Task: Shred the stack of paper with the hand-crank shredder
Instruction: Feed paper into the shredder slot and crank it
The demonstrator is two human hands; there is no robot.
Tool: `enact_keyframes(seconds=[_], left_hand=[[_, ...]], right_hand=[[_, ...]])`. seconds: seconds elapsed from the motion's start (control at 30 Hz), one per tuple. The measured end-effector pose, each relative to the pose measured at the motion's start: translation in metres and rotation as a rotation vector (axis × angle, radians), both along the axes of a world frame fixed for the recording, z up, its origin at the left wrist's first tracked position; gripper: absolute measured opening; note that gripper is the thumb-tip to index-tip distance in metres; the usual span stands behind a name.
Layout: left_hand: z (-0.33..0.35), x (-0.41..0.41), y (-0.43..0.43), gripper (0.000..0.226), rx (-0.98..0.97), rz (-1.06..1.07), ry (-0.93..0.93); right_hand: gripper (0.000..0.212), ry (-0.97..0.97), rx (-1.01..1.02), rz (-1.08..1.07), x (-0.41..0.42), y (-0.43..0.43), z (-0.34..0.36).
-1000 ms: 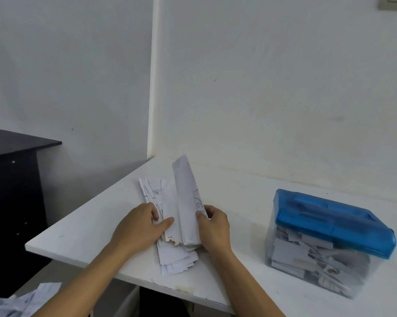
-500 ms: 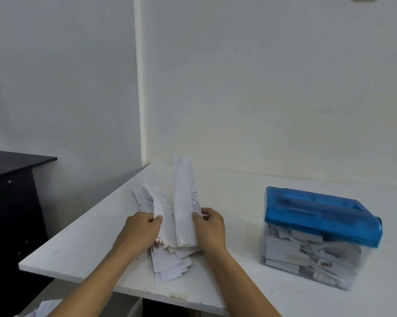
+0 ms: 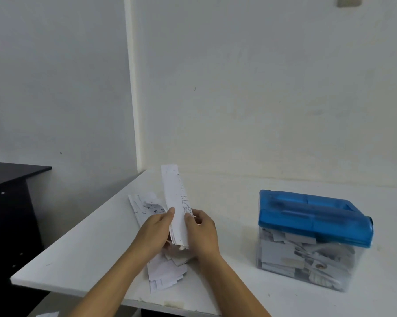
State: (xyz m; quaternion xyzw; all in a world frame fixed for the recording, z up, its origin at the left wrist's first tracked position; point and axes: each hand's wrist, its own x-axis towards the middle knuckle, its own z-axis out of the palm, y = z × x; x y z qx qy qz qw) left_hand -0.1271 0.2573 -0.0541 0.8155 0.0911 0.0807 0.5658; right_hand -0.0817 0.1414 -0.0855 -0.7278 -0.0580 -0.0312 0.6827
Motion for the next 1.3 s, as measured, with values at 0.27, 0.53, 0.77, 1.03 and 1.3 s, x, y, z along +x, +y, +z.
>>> enact_keyframes(seconds=[0.27, 0.53, 0.77, 1.03, 1.3], left_hand=[[0.011, -0.004, -0.005, 0.024, -0.056, -0.043, -0.113], [0.055, -0.011, -0.037, 0.025, -0.137, 0.001, -0.318], [0.110, -0.007, -0.099, 0.027, -0.139, -0.309, -0.440], [0.128, 0.022, -0.176, 0.032, 0.013, -0.367, -0.465], [0.103, 0.039, -0.206, 0.028, 0.223, -0.409, -0.427]], right_hand=[[0.028, -0.107, 0.066, 0.060, -0.013, 0.000, 0.009], [0.028, -0.290, 0.045, 0.168, -0.045, -0.033, 0.083], [0.027, -0.437, -0.126, 0.053, -0.051, -0.122, 0.154], [0.022, -0.371, -0.449, -0.064, -0.042, -0.223, 0.175], [0.026, -0.314, -0.745, -0.167, -0.030, -0.267, 0.144]])
